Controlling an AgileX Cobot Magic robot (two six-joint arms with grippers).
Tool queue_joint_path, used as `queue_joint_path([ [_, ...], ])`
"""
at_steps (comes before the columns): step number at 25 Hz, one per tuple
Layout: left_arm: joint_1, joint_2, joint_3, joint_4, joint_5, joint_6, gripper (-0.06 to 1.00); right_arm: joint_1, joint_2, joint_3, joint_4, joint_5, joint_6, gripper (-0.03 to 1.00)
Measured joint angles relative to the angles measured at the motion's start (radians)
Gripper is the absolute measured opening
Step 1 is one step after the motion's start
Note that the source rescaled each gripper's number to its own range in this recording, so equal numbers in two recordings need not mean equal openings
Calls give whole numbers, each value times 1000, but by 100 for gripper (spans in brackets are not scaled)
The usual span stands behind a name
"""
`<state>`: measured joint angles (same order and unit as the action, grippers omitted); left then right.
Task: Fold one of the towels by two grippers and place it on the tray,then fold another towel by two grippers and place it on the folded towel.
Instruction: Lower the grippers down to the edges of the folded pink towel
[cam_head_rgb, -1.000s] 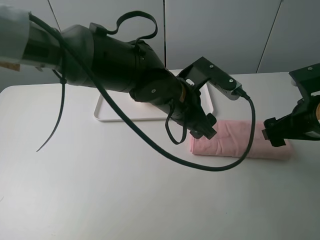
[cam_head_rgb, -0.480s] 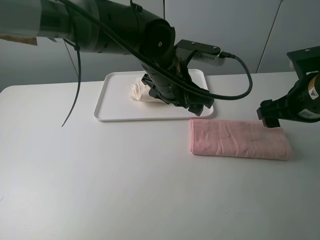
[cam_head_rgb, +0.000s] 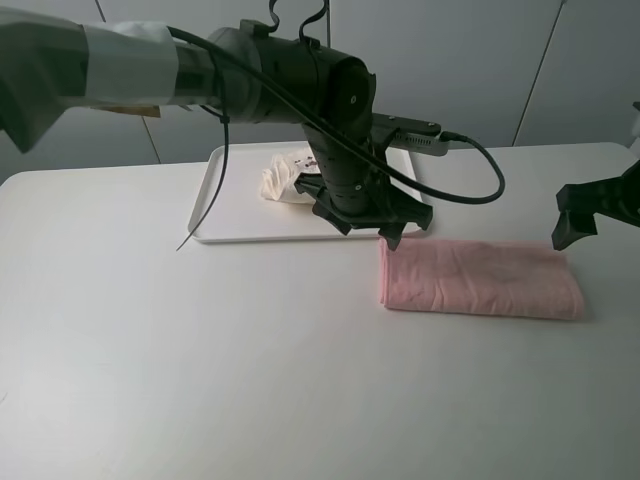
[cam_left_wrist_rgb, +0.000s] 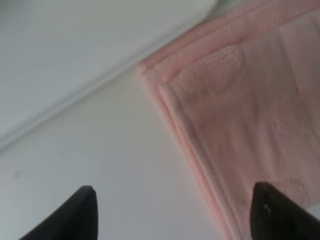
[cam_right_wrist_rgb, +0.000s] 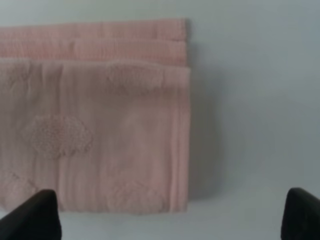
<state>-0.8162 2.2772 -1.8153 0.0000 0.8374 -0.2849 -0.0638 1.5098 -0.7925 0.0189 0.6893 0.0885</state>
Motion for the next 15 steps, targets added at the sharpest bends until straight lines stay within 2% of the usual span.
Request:
queue_joint_path([
  [9,0,74,-24,-28,-11,-12,95,-5,137,-67,5,33,-24,95],
  [15,5,130,-123,-36,88,-97,95,-5,215,-125,-7,46,-24,95],
])
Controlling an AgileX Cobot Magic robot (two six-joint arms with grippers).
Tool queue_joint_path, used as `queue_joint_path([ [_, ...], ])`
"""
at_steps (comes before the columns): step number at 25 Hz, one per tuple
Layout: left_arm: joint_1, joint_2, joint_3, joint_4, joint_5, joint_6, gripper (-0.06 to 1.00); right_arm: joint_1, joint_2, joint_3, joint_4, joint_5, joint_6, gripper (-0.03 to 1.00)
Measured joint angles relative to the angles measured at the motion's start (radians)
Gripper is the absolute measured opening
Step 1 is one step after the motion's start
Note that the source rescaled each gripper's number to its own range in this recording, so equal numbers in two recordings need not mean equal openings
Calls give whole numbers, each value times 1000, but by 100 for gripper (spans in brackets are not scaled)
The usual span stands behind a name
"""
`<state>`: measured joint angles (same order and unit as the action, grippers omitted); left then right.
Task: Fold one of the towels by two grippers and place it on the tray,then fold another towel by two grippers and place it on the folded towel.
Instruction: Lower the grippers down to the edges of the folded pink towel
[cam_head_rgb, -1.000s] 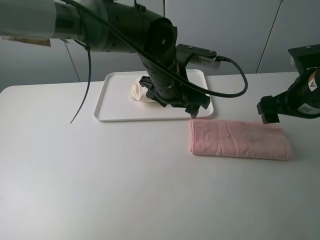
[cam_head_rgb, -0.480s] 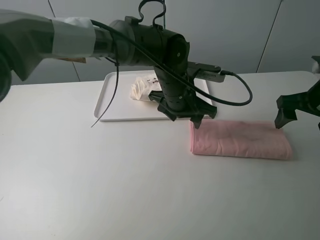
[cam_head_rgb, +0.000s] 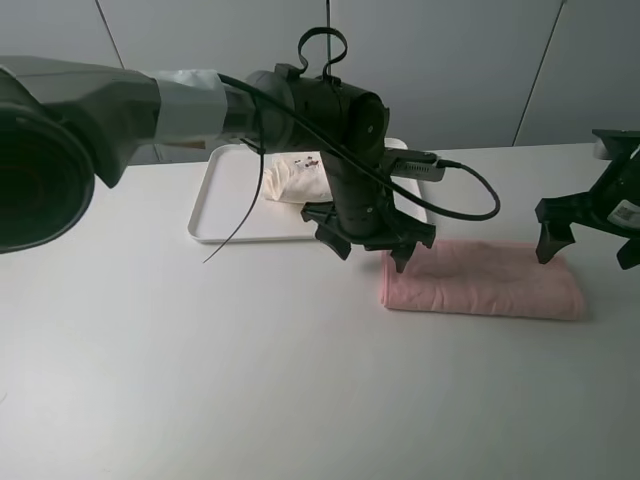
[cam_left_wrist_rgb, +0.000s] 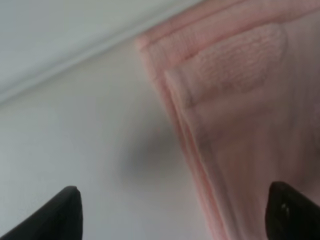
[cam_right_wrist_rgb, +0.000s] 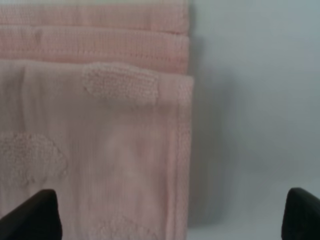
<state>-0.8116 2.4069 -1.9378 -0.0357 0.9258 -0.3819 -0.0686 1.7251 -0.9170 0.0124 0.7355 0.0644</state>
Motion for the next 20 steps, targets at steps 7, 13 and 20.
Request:
queue_joint_path([
  [7,16,51,-63,-18,43,-51,95,0,9,-7,0,0,-2,95],
  [13,16,78,-68,-20,61,-57,95,0,14,-7,-2,0,-2,95],
  [20,18,85,-73,-22,74,-59,95,0,75,-9,-22,-8,-2,95],
])
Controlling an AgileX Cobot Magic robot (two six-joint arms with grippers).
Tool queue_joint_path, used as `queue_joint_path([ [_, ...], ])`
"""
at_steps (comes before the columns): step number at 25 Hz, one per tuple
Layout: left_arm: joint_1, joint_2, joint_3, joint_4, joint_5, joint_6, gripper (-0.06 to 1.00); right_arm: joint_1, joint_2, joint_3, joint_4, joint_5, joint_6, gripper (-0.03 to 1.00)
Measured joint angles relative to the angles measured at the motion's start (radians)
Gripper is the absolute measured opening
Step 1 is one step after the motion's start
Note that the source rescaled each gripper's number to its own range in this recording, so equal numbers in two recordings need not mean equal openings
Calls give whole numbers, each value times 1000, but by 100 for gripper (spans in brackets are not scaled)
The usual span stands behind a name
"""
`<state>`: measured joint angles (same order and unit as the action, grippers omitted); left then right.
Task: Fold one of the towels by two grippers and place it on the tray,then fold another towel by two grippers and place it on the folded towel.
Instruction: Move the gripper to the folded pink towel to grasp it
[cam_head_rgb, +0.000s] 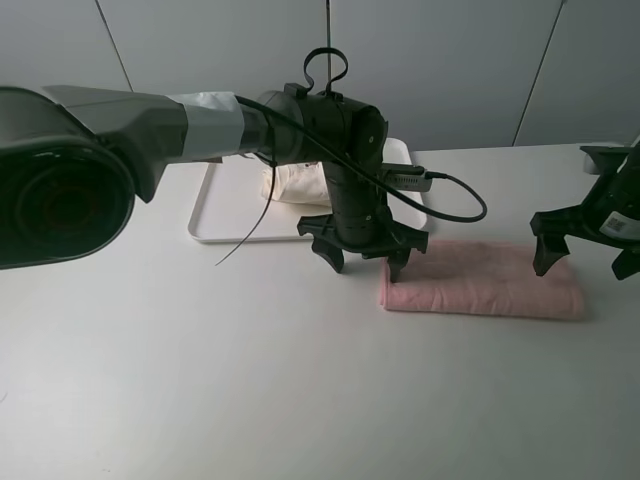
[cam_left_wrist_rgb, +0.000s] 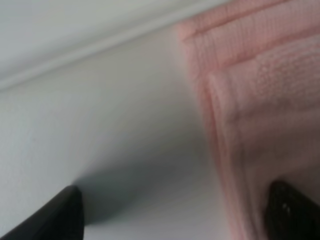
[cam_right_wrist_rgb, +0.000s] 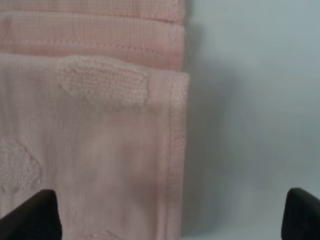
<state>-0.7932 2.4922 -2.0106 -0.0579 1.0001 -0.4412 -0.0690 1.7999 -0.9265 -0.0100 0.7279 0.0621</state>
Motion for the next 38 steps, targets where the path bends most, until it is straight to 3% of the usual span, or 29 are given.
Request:
queue_joint_path([
  [13,0,1,-3,-6,13,0,95,-2,122,-65,-72,-21,27,84],
  [32,2,2,-5,-6,13,-2,95,-4,164,-53,-24,-50,30,76],
  [38,2,2,-5,-8,13,-2,95,-2,174,-51,10,-54,30,56],
])
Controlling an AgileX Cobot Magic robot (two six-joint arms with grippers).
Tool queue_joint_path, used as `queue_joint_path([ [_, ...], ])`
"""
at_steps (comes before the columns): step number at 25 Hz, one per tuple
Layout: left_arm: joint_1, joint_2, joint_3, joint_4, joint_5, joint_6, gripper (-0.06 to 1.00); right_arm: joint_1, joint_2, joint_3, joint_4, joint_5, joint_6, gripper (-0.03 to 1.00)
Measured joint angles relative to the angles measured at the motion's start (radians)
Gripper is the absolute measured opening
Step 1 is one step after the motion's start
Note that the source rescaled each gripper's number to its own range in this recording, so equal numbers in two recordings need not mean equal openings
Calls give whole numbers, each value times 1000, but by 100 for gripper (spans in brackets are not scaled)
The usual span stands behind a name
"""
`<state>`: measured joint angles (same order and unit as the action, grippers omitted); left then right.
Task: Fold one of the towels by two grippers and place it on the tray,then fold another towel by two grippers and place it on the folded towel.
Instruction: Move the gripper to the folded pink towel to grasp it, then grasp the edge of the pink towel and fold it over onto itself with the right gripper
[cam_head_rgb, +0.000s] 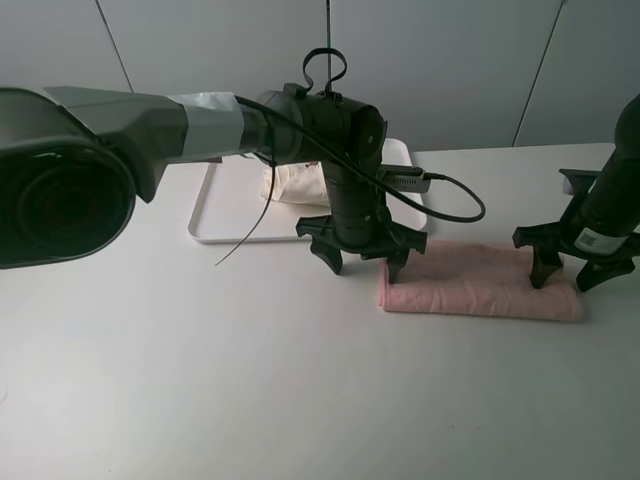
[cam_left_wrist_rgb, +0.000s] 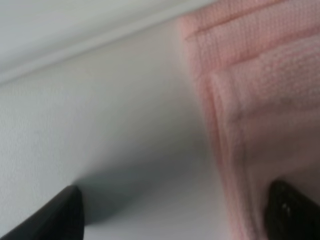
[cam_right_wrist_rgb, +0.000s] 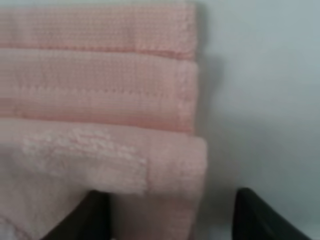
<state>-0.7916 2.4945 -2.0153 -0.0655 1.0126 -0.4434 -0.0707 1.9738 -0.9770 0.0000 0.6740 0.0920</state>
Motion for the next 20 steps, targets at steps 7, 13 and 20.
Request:
queue_joint_path([
  [7,2,0,0,0,0,4,95,19,19,-8,11,4,-6,43],
  [13,2,0,0,0,0,4,95,30,20,-8,29,6,-17,8],
  [20,2,0,0,0,10,6,95,30,-6,-6,36,6,-32,8],
])
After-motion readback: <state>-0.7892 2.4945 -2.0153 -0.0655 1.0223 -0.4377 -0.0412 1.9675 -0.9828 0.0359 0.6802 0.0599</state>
